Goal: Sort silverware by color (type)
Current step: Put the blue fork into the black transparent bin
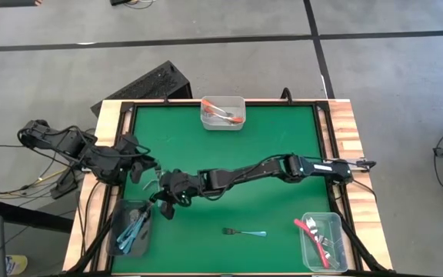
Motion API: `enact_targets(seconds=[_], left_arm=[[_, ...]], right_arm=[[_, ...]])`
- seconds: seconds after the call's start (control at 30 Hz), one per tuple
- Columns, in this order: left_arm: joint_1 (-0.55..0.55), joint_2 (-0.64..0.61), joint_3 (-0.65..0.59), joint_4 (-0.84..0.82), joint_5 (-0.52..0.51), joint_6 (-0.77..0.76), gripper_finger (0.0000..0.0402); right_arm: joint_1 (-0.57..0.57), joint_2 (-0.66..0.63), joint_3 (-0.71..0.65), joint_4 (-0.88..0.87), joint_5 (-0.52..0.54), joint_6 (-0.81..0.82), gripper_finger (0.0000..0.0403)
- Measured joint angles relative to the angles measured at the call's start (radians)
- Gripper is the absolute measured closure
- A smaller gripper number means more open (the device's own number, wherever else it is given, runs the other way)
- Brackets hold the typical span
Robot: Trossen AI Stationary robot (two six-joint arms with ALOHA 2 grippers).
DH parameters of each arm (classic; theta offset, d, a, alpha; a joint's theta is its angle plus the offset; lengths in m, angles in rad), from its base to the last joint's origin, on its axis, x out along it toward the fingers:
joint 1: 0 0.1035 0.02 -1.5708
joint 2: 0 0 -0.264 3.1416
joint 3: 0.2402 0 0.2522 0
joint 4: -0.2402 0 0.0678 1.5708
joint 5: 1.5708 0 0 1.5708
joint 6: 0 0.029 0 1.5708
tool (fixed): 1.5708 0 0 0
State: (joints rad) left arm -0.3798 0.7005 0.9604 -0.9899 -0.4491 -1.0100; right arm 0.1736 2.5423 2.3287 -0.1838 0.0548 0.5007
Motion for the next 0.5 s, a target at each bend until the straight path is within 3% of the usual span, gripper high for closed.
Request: enact_targets(seconds=[0.37,0.5], left_arm=[[0.0,0.0,0.0,-0.009,-0.079,0.022,0.0279],[0.0,0.0,0.0,-0.014,-0.079,0.021,0.0279]], right_arm=[[0.003,0.0,0.0,-0.023,-0.009,-0.054,0.0375],[0.003,0.0,0.0,-0.022,-0.081,-0.068,0.0374]])
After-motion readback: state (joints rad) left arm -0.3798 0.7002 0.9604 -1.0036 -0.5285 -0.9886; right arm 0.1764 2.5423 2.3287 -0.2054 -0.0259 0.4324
